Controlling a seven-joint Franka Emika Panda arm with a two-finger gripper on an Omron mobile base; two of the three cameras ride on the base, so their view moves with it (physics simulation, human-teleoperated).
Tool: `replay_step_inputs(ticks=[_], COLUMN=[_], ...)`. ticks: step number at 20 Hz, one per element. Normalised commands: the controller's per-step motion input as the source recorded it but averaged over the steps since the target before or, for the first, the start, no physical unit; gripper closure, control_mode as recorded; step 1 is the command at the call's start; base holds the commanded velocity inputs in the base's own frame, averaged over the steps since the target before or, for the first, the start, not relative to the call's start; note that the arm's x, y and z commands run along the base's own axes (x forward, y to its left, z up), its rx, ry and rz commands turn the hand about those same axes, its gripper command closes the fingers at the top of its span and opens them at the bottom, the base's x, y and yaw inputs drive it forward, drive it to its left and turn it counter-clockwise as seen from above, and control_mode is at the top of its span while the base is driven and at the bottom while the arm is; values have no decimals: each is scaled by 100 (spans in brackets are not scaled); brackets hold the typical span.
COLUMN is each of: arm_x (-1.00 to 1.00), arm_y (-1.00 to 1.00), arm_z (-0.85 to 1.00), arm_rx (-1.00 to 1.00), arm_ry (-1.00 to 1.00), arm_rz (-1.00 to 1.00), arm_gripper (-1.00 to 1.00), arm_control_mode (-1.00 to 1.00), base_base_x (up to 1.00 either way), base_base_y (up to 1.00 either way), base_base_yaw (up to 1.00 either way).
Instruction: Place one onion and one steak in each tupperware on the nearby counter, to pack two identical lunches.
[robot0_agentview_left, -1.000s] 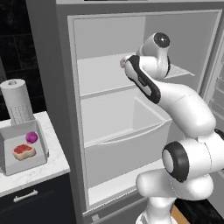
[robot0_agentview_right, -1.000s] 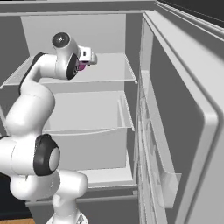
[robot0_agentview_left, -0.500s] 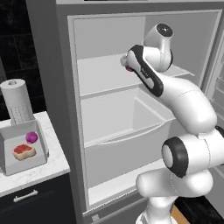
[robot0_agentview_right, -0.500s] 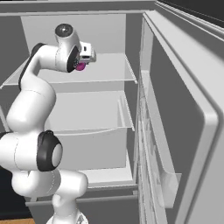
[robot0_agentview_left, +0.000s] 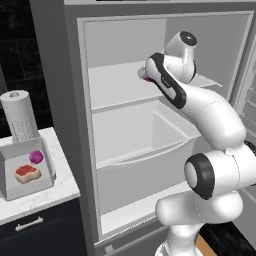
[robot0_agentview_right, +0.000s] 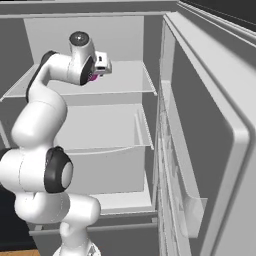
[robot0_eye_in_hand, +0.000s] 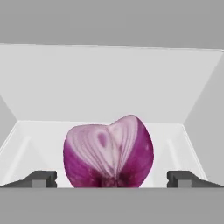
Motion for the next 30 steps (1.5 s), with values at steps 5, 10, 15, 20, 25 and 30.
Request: replay_step_inputs(ticks=[5, 10, 15, 20, 25, 30], arm_x=[13, 1, 0, 0, -3, -81], arm_y=[0, 0, 5, 13, 0, -29], arm_z=[-13, 1, 0, 0, 0, 1], arm_rx=[0, 0, 0, 0, 0, 3], arm_ry=[-3, -7, 0, 0, 0, -12], arm_rz=[2, 1, 0, 0, 0, 0], arm_gripper=[-100, -100, -100, 100, 100, 100], arm_control_mode=[-100, -100, -100, -100, -100, -100], base_base_x=[0, 0, 0, 0, 0, 0], base_base_y=[0, 0, 0, 0, 0, 0], base_base_yaw=[0, 0, 0, 0, 0, 0])
